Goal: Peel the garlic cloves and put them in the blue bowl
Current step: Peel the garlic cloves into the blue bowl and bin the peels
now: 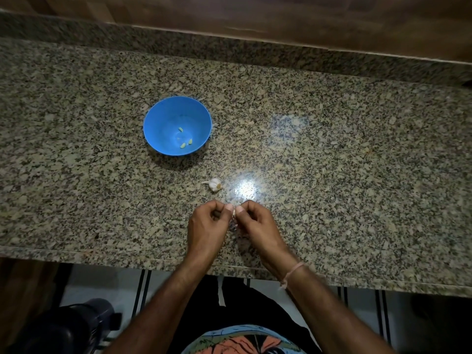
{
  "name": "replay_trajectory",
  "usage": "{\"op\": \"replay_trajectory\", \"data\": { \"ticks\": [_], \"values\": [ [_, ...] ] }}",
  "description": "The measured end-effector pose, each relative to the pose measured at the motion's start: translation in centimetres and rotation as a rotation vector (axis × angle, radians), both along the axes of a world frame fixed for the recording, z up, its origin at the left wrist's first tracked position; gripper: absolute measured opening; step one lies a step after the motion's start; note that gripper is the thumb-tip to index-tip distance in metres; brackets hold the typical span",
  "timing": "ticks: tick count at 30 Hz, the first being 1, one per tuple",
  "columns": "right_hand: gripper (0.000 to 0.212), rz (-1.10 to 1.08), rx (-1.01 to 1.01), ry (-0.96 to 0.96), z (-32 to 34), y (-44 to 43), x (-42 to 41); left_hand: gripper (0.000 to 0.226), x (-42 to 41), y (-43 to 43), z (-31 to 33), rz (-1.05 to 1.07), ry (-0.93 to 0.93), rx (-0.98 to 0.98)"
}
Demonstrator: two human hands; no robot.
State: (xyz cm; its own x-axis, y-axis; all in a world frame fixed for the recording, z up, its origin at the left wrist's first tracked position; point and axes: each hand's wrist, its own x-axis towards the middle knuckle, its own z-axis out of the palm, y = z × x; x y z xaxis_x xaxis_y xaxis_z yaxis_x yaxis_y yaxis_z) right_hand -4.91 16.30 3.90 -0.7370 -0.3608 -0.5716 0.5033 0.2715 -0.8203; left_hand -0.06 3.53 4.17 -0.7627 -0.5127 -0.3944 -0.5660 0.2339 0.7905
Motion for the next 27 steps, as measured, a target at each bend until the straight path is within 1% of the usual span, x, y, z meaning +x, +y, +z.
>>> {"op": "replay_trajectory", "data": {
  "ticks": [2, 3, 4, 5, 7, 8, 9, 10, 11, 15, 17, 21, 23, 25, 27],
  "values": [
    [0.026, -0.007, 0.043, 0.132, 0.0, -0.2, 0.3, 0.026, 0.0, 0.0, -0.2, 0.030, 0.010, 0.077],
    [0.027, -0.012, 0.046, 0.133, -0.1, -0.2, 0.3, 0.025, 0.0, 0.1, -0.2, 0.027, 0.016, 0.074],
    [0.026, -0.023, 0.033, 0.077, 0.0, -0.3, 0.2, 0.022, 0.1, 0.2, -0.3, 0.015, 0.029, 0.044],
    [0.025, -0.039, -0.001, -0.027, 0.1, -0.3, 0.1, 0.019, 0.2, 0.3, -0.5, -0.003, 0.047, 0.000],
    [0.020, -0.075, -0.117, -0.305, 0.4, -0.1, -0.2, 0.016, 0.6, 0.4, -0.7, -0.038, 0.099, -0.067],
    [0.019, -0.090, -0.161, -0.401, 0.4, -0.1, -0.4, 0.015, 0.6, 0.4, -0.7, -0.047, 0.126, -0.080],
    [0.019, -0.097, -0.186, -0.437, 0.4, 0.0, -0.4, 0.015, 0.6, 0.2, -0.8, -0.054, 0.140, -0.077],
    [0.019, -0.101, -0.196, -0.419, 0.3, 0.0, -0.3, 0.017, 0.6, 0.1, -0.8, -0.056, 0.136, -0.055],
    [0.019, -0.094, -0.185, -0.349, 0.2, 0.0, -0.2, 0.018, 0.5, 0.1, -0.7, -0.052, 0.117, -0.022],
    [0.027, 0.009, -0.041, 0.092, -0.1, 0.1, 0.3, 0.023, 0.1, -0.2, -0.4, -0.013, 0.041, 0.185],
    [0.026, 0.047, -0.030, 0.196, -0.4, 0.3, 0.2, 0.026, -0.1, -0.1, 0.0, -0.007, 0.011, 0.302],
    [0.023, 0.067, -0.031, 0.251, -0.5, 0.4, 0.0, 0.029, -0.4, 0.5, 0.2, 0.017, -0.085, 0.449],
    [0.022, 0.059, -0.030, 0.254, -0.7, 0.5, -0.1, 0.040, -0.5, 0.7, 0.0, 0.048, -0.116, 0.486],
    [0.023, 0.029, -0.051, 0.215, -0.7, 0.5, -0.1, 0.040, -0.5, 0.9, -0.1, 0.023, -0.115, 0.423],
    [0.027, -0.038, -0.103, 0.096, -0.6, 0.4, -0.1, 0.031, -0.6, 1.1, -0.4, -0.028, -0.095, 0.312]
  ]
}}
